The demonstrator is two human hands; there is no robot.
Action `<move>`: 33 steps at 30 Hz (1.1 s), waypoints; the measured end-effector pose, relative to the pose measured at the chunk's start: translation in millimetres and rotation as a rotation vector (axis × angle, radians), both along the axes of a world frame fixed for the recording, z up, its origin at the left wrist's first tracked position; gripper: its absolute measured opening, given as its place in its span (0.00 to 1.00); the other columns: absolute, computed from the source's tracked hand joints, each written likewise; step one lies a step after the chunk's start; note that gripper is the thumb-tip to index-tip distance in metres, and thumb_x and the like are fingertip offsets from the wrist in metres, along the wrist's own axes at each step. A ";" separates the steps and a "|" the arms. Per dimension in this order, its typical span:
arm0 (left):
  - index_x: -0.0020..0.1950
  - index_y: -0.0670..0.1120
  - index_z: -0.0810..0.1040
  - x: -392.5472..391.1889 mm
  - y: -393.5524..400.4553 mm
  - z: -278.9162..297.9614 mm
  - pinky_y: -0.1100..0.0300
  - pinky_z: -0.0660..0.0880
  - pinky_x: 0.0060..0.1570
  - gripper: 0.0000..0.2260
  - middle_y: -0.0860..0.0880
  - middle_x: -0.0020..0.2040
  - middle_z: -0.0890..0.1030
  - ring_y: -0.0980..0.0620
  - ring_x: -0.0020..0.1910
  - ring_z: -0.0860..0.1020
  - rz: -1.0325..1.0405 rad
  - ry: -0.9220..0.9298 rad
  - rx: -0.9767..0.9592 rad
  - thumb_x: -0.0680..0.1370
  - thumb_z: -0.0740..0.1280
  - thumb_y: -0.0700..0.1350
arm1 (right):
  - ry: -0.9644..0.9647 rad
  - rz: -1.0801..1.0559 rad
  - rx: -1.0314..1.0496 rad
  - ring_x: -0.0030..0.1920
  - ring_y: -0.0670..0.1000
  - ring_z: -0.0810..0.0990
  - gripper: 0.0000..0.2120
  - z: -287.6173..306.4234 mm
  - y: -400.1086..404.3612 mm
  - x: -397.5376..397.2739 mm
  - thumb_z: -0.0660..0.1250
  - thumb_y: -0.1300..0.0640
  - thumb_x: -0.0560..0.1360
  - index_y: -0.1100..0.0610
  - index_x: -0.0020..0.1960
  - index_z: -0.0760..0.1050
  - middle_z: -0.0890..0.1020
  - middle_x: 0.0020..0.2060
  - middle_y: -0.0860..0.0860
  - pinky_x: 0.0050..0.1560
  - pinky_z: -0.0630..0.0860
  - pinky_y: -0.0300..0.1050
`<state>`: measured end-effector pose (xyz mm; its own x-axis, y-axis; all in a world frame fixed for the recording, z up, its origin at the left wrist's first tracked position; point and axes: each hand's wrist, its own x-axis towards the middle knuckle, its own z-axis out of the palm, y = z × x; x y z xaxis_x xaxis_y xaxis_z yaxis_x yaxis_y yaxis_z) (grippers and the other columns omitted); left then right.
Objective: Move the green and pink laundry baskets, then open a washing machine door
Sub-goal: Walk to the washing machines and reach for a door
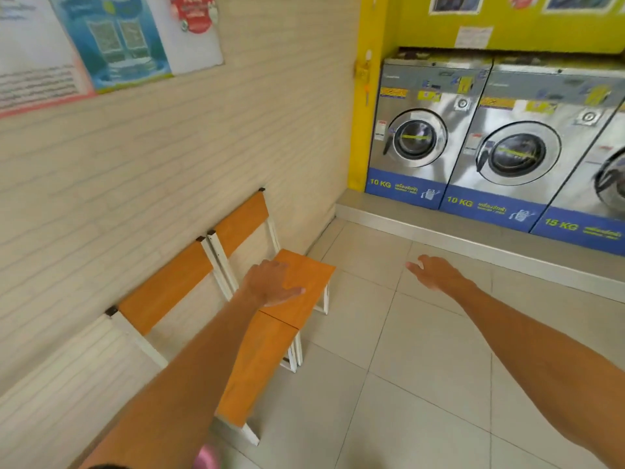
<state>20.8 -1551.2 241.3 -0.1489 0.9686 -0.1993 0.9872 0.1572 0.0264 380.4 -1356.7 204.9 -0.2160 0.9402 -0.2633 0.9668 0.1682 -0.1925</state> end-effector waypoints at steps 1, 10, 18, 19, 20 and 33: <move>0.78 0.49 0.63 12.6 26.6 1.7 0.44 0.67 0.68 0.41 0.44 0.74 0.71 0.42 0.71 0.69 -0.012 -0.008 -0.006 0.74 0.57 0.74 | 0.009 -0.014 0.001 0.69 0.63 0.71 0.34 0.4 20.9 13.0 0.51 0.34 0.79 0.57 0.74 0.66 0.74 0.68 0.60 0.68 0.68 0.61; 0.80 0.51 0.59 107.3 238.2 7.7 0.46 0.63 0.71 0.42 0.47 0.78 0.66 0.45 0.76 0.65 -0.112 -0.157 0.007 0.73 0.60 0.73 | -0.041 -0.090 -0.021 0.70 0.62 0.71 0.34 7.3 182.5 106.1 0.52 0.35 0.80 0.59 0.75 0.63 0.73 0.69 0.61 0.67 0.70 0.59; 0.80 0.49 0.58 106.1 400.8 -0.4 0.47 0.62 0.73 0.40 0.47 0.79 0.62 0.45 0.77 0.62 -0.208 -0.065 0.026 0.75 0.61 0.70 | -0.016 -0.152 -0.018 0.70 0.61 0.71 0.33 3.1 314.4 140.2 0.55 0.37 0.80 0.59 0.76 0.63 0.75 0.68 0.61 0.67 0.70 0.57; 0.80 0.49 0.57 107.3 424.7 -0.4 0.48 0.61 0.73 0.40 0.47 0.79 0.62 0.46 0.77 0.61 -0.226 -0.059 0.029 0.76 0.61 0.70 | -0.018 -0.164 -0.017 0.70 0.61 0.71 0.33 2.8 333.4 140.7 0.56 0.37 0.80 0.59 0.76 0.63 0.74 0.68 0.61 0.67 0.70 0.57; 0.81 0.49 0.57 107.9 449.7 0.7 0.48 0.61 0.73 0.40 0.47 0.80 0.61 0.46 0.77 0.61 -0.243 -0.054 0.034 0.76 0.61 0.69 | -0.018 -0.177 -0.019 0.70 0.61 0.71 0.32 4.3 352.1 139.7 0.56 0.38 0.80 0.59 0.76 0.63 0.74 0.68 0.61 0.66 0.71 0.56; 0.78 0.48 0.64 110.4 804.1 36.4 0.47 0.66 0.71 0.40 0.46 0.77 0.68 0.44 0.75 0.66 -0.472 -0.001 0.128 0.74 0.65 0.70 | -0.001 -0.312 -0.057 0.75 0.59 0.64 0.33 23.1 604.8 135.0 0.63 0.44 0.80 0.59 0.78 0.60 0.65 0.76 0.58 0.72 0.64 0.53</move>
